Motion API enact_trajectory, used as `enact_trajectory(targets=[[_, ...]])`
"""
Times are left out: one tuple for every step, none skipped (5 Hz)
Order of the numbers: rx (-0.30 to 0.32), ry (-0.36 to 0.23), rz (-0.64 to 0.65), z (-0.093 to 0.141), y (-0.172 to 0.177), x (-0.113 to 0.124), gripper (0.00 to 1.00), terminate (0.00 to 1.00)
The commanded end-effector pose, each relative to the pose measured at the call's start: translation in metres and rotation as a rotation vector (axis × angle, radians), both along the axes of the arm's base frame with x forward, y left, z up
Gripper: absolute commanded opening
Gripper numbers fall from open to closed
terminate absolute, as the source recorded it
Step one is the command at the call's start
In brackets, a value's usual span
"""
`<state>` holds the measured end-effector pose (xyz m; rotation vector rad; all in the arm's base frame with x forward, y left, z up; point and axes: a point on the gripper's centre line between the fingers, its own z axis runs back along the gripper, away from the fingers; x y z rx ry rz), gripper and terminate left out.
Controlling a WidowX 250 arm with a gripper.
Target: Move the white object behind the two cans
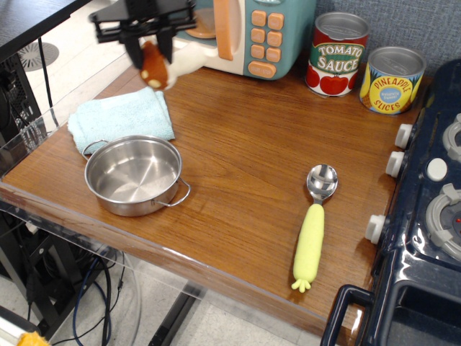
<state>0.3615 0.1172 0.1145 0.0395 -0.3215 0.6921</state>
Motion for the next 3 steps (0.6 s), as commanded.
enact_trajectory(targets=[[0.040, -0.042, -0.164, 0.013, -0.091, 0.017, 0.00, 0.00], [0.010, -0.036, -0.219, 0.001, -0.122, 0.035, 0.00, 0.00], [-0.006, -0.033, -0.269, -0.011, -0.145, 0.055, 0.00, 0.00]])
